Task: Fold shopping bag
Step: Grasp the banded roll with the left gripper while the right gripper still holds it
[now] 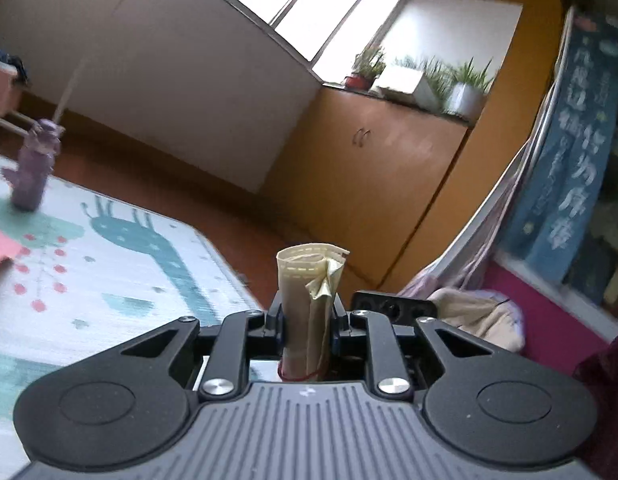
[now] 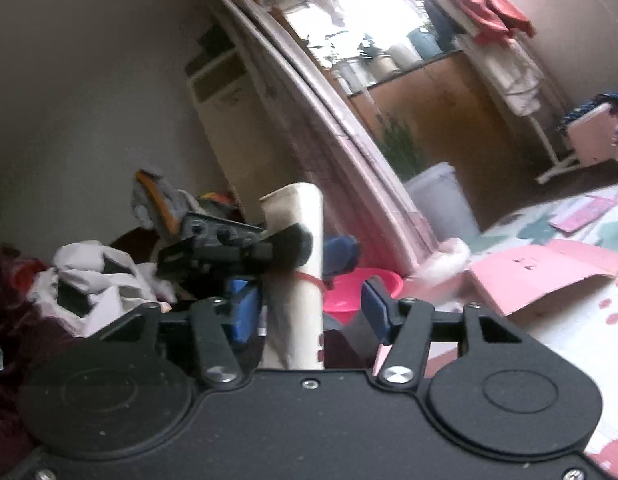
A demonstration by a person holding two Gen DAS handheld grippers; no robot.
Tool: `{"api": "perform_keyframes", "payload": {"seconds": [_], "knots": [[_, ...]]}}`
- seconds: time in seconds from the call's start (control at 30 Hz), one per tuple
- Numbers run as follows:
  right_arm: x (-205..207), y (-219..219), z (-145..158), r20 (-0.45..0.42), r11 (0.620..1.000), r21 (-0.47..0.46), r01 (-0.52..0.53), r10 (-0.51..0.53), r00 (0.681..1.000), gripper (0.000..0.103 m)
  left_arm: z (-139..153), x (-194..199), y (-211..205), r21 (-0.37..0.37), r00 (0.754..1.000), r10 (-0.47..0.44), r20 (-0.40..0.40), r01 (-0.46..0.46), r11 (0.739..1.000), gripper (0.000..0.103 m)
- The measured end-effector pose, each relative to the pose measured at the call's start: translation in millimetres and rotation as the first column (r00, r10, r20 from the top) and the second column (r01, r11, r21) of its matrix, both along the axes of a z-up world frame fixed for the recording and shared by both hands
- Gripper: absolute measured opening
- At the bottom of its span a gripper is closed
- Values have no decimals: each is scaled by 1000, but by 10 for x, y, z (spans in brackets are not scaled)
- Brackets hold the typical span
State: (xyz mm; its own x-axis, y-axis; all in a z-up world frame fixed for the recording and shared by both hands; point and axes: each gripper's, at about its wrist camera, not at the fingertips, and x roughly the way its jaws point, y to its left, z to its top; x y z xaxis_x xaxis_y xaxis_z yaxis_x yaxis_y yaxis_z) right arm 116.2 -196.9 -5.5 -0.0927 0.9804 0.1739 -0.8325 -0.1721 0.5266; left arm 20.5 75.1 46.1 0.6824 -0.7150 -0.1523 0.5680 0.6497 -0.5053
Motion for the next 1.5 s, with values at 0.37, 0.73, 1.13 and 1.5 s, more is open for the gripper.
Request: {"api": "perform_keyframes", "payload": {"seconds": [0.37, 0.73, 1.13, 1.5], "knots": [[18, 38, -57, -20, 996, -84, -6, 4, 1000, 48, -22, -18, 213, -35, 993, 116, -19, -117, 993, 19], [79, -27, -68, -67, 999, 3, -32, 32, 997, 26, -32, -33, 117, -30, 995, 99, 0, -99, 995, 18], [27, -1, -32, -16, 998, -49, 33, -34, 999, 62, 3, -77, 165, -7, 995, 102, 6, -102, 995, 17], [103, 75, -128, -31, 981, -190, -27, 22, 999, 57, 17, -117, 245, 30, 980, 200, 3, -200, 979, 17]]}}
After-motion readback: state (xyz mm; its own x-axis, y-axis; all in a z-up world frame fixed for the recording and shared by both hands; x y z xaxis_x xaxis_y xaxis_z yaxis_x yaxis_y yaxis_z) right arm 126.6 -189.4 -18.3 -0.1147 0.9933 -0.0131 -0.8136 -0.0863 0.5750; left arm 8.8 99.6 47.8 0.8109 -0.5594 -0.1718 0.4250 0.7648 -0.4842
